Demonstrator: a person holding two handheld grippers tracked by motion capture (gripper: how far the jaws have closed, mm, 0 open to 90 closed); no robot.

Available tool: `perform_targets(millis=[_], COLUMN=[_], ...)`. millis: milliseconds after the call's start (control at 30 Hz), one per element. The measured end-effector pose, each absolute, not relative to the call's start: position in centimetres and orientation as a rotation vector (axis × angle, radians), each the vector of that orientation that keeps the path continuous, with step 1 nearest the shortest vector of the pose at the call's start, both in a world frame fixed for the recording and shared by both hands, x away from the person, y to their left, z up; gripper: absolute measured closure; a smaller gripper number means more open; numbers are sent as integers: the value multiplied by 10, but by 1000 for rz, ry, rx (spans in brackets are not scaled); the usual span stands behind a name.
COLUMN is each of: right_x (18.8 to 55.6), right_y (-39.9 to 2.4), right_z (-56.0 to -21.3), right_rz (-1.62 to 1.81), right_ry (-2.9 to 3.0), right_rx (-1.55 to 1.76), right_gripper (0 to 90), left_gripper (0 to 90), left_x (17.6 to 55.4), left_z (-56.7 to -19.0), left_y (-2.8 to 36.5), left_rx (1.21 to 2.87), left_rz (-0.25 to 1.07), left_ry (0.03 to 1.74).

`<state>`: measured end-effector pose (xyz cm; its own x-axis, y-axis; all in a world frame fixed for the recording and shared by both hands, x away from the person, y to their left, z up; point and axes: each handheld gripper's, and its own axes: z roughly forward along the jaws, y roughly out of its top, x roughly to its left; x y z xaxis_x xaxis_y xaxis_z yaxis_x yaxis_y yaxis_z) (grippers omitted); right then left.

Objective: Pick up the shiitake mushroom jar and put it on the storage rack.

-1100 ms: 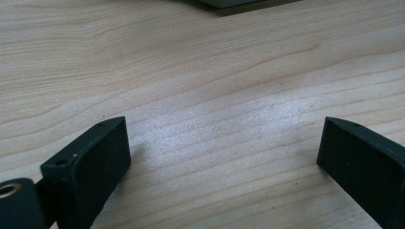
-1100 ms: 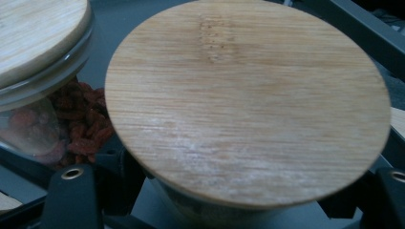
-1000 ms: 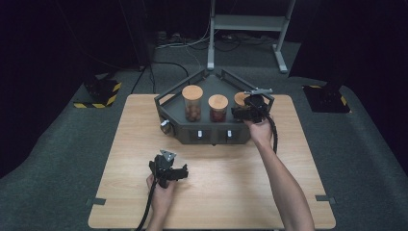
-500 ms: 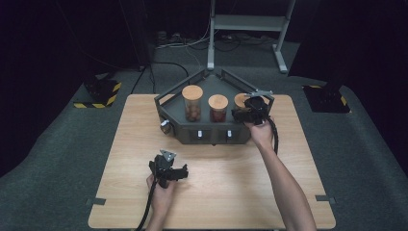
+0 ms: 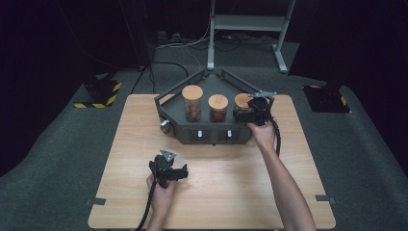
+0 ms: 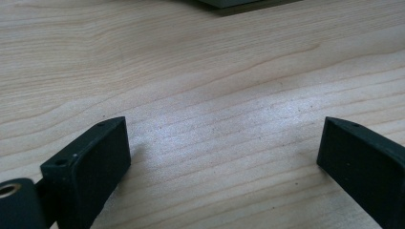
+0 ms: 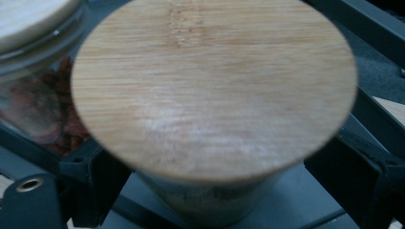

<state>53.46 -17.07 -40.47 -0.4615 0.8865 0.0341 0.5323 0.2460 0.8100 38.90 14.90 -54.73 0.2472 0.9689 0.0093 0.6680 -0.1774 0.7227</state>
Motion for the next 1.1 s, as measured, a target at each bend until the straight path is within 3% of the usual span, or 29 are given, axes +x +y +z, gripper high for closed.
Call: perform_targets(millis=[1100], right_x=[478], right_y=[-218], right_z=[-410], right_rz=[1365], right_ry=[2028], right_rx=[1252], right_gripper=[105], left_gripper=[42], left_x=[389], left_z=[-547], left_y=[149], left_rx=[1924], left_rz=[647], left_ry=[1488])
